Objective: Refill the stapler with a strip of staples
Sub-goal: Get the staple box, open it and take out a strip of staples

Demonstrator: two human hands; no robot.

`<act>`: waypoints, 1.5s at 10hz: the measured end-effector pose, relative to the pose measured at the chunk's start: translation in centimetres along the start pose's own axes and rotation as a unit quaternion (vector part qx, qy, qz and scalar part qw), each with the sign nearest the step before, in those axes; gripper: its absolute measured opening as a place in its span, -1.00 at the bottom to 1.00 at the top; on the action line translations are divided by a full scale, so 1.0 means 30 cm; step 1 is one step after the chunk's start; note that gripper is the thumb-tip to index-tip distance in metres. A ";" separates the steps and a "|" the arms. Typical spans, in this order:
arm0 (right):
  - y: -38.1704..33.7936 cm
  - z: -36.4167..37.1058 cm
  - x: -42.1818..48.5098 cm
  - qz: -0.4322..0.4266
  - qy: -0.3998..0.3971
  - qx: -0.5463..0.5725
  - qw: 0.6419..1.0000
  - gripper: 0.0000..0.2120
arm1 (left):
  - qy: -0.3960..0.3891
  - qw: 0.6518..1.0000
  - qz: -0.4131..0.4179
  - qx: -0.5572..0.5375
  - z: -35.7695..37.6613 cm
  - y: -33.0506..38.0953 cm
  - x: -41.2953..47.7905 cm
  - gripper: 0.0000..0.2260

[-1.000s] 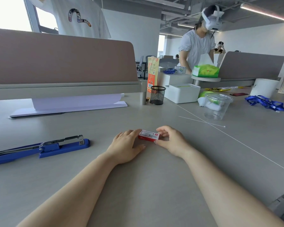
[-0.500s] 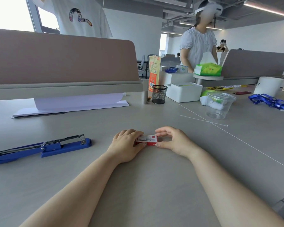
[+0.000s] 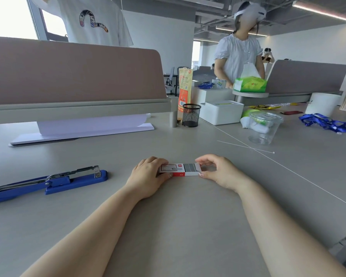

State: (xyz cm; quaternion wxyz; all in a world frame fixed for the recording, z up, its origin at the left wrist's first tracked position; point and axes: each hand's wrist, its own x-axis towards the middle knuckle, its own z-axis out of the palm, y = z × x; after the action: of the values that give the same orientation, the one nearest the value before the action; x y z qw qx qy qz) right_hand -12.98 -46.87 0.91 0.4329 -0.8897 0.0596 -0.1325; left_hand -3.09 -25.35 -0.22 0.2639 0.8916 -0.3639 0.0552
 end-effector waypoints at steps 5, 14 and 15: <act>-0.014 0.027 0.016 -0.065 0.061 -0.063 0.994 -0.83 | 0.041 0.998 0.005 -0.057 0.007 -0.007 0.002 -0.63; -0.013 0.045 0.026 -0.061 0.065 -0.131 0.987 -0.82 | 0.049 0.997 0.003 -0.051 0.009 -0.006 0.003 -0.61; -0.033 0.041 0.023 -0.061 0.093 -0.078 0.991 -0.82 | 0.047 0.998 -0.001 -0.041 0.009 -0.002 0.003 -0.60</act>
State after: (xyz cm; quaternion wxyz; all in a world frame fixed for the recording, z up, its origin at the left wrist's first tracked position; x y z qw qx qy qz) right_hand -11.99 -45.49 1.08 0.3458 -0.9065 0.0549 -0.2357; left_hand -2.99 -25.51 -0.45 0.3176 0.8765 -0.3524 0.0820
